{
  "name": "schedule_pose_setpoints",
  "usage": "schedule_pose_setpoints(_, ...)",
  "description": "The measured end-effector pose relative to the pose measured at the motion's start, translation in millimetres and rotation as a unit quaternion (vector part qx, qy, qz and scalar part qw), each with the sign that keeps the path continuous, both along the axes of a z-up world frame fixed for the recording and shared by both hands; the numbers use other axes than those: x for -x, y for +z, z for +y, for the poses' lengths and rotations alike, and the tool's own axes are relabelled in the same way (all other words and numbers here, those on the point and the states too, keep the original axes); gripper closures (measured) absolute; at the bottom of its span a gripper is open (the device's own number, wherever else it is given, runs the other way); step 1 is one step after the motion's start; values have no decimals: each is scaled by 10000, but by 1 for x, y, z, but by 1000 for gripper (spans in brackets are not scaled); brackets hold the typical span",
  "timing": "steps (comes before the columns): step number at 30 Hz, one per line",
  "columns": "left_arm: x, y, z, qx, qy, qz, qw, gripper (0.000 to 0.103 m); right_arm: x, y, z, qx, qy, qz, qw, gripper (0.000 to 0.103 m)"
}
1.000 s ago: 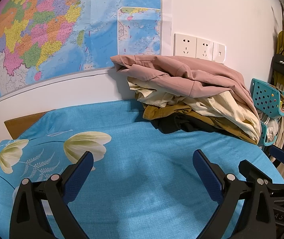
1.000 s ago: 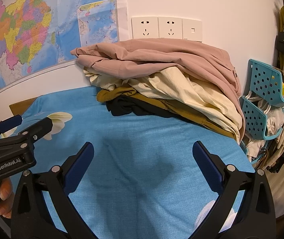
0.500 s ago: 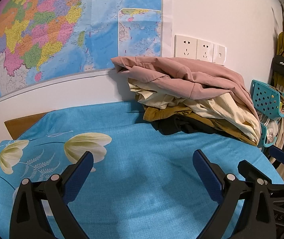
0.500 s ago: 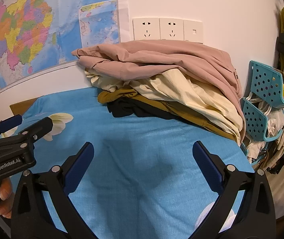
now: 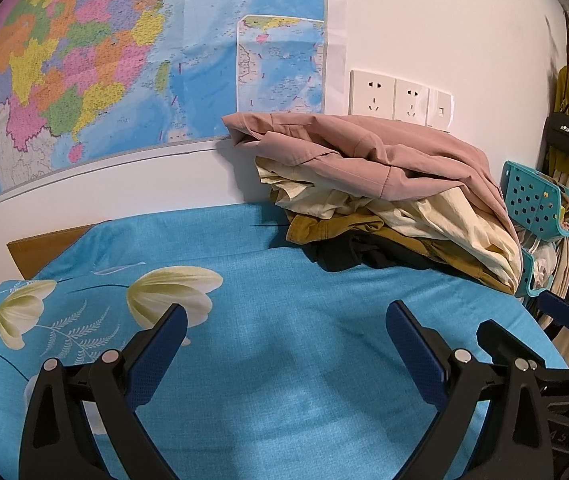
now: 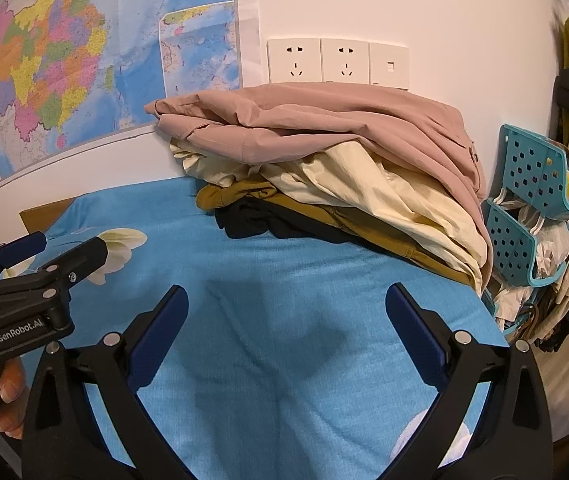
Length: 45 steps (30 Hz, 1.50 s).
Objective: Fold large clothes
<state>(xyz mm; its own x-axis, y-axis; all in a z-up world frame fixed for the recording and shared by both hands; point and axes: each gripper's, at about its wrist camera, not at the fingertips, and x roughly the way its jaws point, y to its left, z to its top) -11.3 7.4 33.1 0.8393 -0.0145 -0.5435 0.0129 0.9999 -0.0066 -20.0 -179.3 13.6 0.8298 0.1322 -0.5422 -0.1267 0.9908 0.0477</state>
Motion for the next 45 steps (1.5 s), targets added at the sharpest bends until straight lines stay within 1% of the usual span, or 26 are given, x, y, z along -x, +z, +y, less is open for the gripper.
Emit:
schedule_pose_setpoints(7, -4, 0, -1, 5, -17, 15, 10000, 7, -2, 6, -4, 104, 15, -141, 9998, 6)
schedule_pose_setpoints(10, -7, 1, -3, 33, -74, 31, 10000, 7, -5, 9, -7, 73, 49, -175, 9998, 6)
schedule_pose_setpoints(13, -14, 0, -3, 157, -151, 139, 9997, 7, -9, 14, -6, 147, 116, -236, 9995, 6)
schedule_pose_setpoints(17, -20, 3, -5, 155, -178, 80, 9997, 7, -17, 18, -3, 249, 280, -301, 9988, 6)
schedule_pose_setpoints(22, -37, 5, -1, 164, -83, 59, 9998, 7, -35, 29, 3, 534, 462, -522, 9961, 6)
schedule_pose_setpoints(26, -58, 6, 13, 269, 67, 89, 9996, 7, -69, 42, 9, 800, 626, -581, 9931, 6)
schedule_pose_setpoints(27, -63, 6, 16, 289, 103, 80, 9995, 7, -77, 46, 12, 863, 663, -611, 9922, 10)
schedule_pose_setpoints(29, -74, 7, 22, 345, 117, 87, 9993, 7, -98, 53, 21, 1050, 795, -658, 9891, 14)
schedule_pose_setpoints(30, -78, 7, 24, 375, 104, 91, 9992, 7, -112, 58, 27, 1125, 908, -651, 9874, 18)
schedule_pose_setpoints(33, -94, 7, 28, 465, 59, 138, 9988, 7, -144, 63, 41, 1190, 1099, -530, 9854, 23)
schedule_pose_setpoints(34, -98, 7, 29, 496, 61, 156, 9986, 7, -154, 63, 46, 1202, 1198, -495, 9842, 24)
schedule_pose_setpoints(35, -105, 6, 30, 529, 72, 195, 9984, 7, -161, 63, 51, 1230, 1266, -467, 9832, 27)
schedule_pose_setpoints(37, -113, 4, 31, 583, 52, 221, 9980, 7, -180, 58, 66, 1459, 1400, -351, 9787, 32)
schedule_pose_setpoints(38, -119, 3, 31, 605, 52, 247, 9979, 7, -189, 54, 73, 1609, 1440, -321, 9759, 40)
schedule_pose_setpoints(39, -122, 2, 31, 625, 39, 258, 9977, 7, -198, 50, 78, 1702, 1469, -270, 9740, 45)
schedule_pose_setpoints(40, -125, 1, 30, 636, 22, 269, 9976, 7, -205, 48, 81, 1712, 1532, -216, 9730, 48)
schedule_pose_setpoints(41, -130, -1, 29, 630, 8, 295, 9976, 7, -212, 47, 83, 1695, 1617, -154, 9721, 54)
schedule_pose_setpoints(42, -133, -3, 28, 616, 0, 311, 9976, 7, -220, 47, 84, 1700, 1721, -89, 9703, 66)
schedule_pose_setpoints(43, -135, -4, 27, 606, -18, 323, 9976, 7, -223, 48, 85, 1767, 1745, -65, 9686, 71)
schedule_pose_setpoints(44, -139, -6, 25, 582, -59, 334, 9977, 7, -226, 49, 86, 1837, 1749, -64, 9673, 82)
schedule_pose_setpoints(45, -142, -7, 24, 566, -73, 336, 9978, 7, -226, 54, 85, 1860, 1779, -105, 9663, 88)
